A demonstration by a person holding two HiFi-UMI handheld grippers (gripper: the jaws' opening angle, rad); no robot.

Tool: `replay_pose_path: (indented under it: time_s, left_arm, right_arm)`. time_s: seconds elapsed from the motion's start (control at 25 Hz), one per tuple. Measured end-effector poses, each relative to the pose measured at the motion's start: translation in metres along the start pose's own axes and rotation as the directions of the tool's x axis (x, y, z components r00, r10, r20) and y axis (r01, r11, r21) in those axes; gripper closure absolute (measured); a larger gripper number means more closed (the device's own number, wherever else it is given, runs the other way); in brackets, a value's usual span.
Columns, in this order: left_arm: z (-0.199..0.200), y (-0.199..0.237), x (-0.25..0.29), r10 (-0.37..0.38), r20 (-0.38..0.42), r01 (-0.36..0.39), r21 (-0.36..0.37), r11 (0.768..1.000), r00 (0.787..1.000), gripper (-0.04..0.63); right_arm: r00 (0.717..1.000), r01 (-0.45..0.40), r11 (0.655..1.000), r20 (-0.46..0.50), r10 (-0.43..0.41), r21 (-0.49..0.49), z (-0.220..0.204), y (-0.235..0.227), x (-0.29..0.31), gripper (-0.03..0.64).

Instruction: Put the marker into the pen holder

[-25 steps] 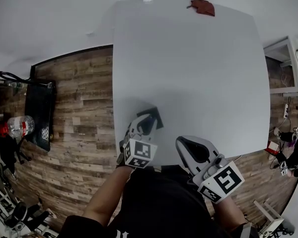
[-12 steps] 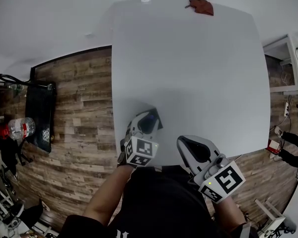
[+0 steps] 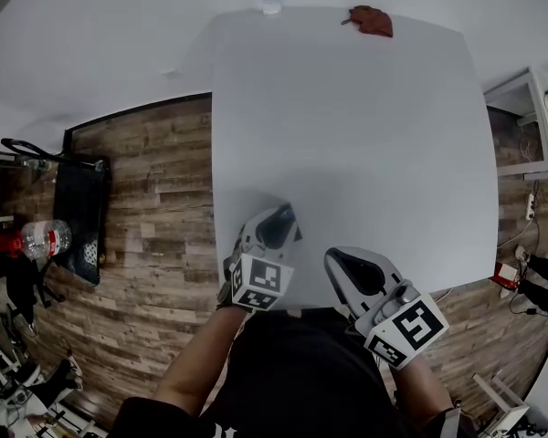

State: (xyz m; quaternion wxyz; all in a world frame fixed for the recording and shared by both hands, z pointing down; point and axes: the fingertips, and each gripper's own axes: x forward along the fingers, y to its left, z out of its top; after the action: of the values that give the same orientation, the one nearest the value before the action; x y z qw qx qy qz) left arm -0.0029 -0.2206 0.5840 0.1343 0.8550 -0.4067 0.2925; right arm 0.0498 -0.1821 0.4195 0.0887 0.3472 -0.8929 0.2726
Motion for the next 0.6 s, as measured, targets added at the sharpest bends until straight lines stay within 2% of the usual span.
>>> replay_pose_path:
  time_s: [0.24, 0.44, 0.6]
  left_arm:
    - [0.028, 0.003, -0.021, -0.003, 0.072, 0.005, -0.034, 0.999, 0.997, 0.479]
    - [0.065, 0.002, -0.057, -0.004, 0.168, 0.016, -0.074, 0.997, 0.986, 0.555]
    - [0.09, -0.002, -0.087, -0.013, 0.229, 0.029, -0.065, 0.997, 0.973, 0.584]
  right_arm:
    - [1.0, -0.023, 0.999, 0.015, 0.024, -0.024, 0.006, 0.007, 0.001, 0.601]
    - [0.998, -0.038, 0.998, 0.039, 0.04, -0.044, 0.015, 0.014, -0.003, 0.601]
    - [0.995, -0.062, 0.996, 0.079, 0.067, -0.064, 0.025, 0.023, -0.005, 0.601]
